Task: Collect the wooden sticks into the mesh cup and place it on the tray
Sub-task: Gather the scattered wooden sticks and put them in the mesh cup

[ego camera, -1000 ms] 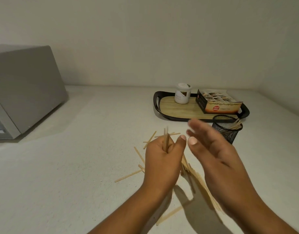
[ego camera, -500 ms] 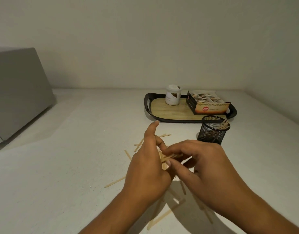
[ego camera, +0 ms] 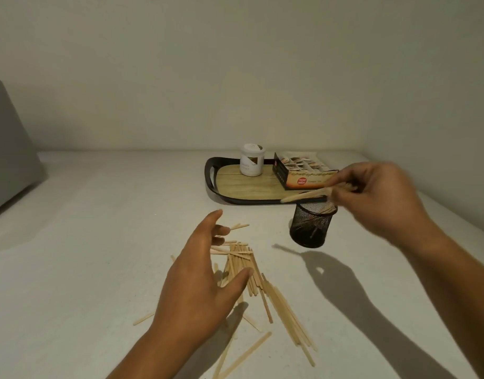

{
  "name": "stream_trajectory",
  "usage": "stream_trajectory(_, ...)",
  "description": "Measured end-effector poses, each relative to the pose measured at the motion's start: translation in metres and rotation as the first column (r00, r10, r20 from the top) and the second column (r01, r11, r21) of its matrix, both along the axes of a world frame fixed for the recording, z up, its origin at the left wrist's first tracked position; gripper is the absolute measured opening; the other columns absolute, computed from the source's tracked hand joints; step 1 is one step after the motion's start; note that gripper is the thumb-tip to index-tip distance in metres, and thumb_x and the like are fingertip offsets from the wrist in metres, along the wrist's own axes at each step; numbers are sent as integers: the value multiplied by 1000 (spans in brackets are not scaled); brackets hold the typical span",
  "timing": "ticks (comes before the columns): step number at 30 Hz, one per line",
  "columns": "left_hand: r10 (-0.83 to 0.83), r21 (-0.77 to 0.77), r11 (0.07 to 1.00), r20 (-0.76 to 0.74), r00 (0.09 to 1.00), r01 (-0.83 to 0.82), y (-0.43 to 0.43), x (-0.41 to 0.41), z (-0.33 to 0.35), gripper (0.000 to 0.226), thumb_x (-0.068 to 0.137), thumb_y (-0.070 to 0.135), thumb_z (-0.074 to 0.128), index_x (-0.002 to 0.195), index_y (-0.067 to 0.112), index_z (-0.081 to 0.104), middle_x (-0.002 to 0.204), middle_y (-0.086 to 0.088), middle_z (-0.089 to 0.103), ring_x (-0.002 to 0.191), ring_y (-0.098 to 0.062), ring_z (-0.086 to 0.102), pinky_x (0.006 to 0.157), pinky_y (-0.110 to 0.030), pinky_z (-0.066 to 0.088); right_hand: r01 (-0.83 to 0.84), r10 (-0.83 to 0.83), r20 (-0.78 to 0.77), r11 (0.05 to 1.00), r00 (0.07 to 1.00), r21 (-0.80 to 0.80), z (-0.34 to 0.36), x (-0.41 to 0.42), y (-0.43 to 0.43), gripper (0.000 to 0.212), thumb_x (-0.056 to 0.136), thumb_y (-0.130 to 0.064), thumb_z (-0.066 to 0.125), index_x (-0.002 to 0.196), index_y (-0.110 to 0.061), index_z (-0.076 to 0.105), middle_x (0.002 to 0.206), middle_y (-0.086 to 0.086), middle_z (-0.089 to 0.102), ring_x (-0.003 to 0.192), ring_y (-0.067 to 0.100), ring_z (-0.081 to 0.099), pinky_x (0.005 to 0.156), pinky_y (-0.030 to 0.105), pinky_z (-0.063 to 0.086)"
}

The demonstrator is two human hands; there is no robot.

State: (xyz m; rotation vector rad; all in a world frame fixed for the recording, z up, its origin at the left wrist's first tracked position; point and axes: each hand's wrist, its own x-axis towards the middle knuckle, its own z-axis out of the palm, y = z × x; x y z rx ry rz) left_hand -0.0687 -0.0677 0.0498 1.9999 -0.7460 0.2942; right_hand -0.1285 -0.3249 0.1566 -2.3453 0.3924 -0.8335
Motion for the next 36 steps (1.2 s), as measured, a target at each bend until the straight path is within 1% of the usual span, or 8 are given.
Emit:
stream_trajectory(8, 22, 58, 998, -48, 999, -20, 2, 5, -13, 73, 77, 55, 72, 137, 51, 30, 114, 36, 51, 107, 12, 50, 71, -19, 46, 195, -232, -110, 941, 966, -275, -12, 40, -60, 18, 79, -7, 68, 80, -22, 79, 63, -6, 65, 54, 14, 58, 49, 21, 40)
stream_trajectory(12, 46, 96, 995, -60, 997, -40, 6, 10, -13, 63, 78, 53, 70, 132, 47, 39, 110, 34, 53, 101, 10, 52, 67, -19, 46, -33, -204, -534, 916, 821, -400, -26, 62, -60, 23, 85, -38, 71, 103, -26, 77, 98, 3, 71, 82, 18, 56, 61, 26, 38)
stream_trajectory(14, 72, 121, 991, -67, 995, -63, 10, 12, -13, 57, 79, 53, 69, 129, 46, 42, 108, 33, 54, 98, 8, 54, 67, -21, 48, 69, -207, -389, 938, 898, -341, -27, 63, -59, 31, 85, -40, 71, 110, -23, 75, 108, 4, 72, 87, 18, 58, 70, 26, 42)
stream_trajectory(17, 135, 169, 979, -96, 986, -117, 14, 18, -17, 48, 82, 45, 70, 126, 41, 49, 105, 30, 56, 90, 3, 59, 68, -22, 51, 97, -133, -150, 969, 980, -229, -34, 60, -31, 9, 87, -25, 69, 93, -23, 76, 94, 0, 74, 83, 15, 64, 72, 23, 47)
stream_trajectory(21, 174, 263, 956, -149, 973, -131, 11, 22, -25, 38, 87, 36, 67, 124, 35, 57, 104, 25, 57, 84, 1, 60, 66, -16, 44, -111, 17, -450, 977, 893, -183, -77, 59, 29, 12, 88, -25, 67, 77, -26, 70, 74, -11, 67, 73, 8, 65, 62, 22, 50)
stream_trajectory(25, 214, 354, 926, -197, 957, -134, 6, 26, -30, 34, 90, 34, 62, 124, 27, 64, 111, 13, 64, 91, -6, 63, 77, -22, 48, -123, -37, -608, 968, 793, -220, -121, 64, 66, 35, 78, -54, 69, 81, -20, 66, 76, -3, 66, 71, 16, 64, 63, 33, 57)
stream_trajectory(29, 256, 425, 892, -192, 947, -155, -3, 32, -28, 37, 90, 36, 62, 124, 23, 66, 116, 4, 69, 103, -16, 65, 84, -29, 51, -138, -68, -612, 949, 788, -283, -137, 68, 78, 33, 78, -53, 68, 74, -22, 59, 68, -3, 58, 67, 19, 60, 53, 27, 43)
stream_trajectory(36, 244, 503, 855, -173, 954, -128, -25, 45, -25, 23, 91, 29, 61, 107, 16, 72, 103, 0, 70, 82, -15, 61, 73, -30, 51, -89, -23, -563, 981, 826, -171, -136, 70, 71, 13, 79, -27, 71, 76, -15, 73, 70, 2, 69, 66, 19, 66, 65, 37, 61)
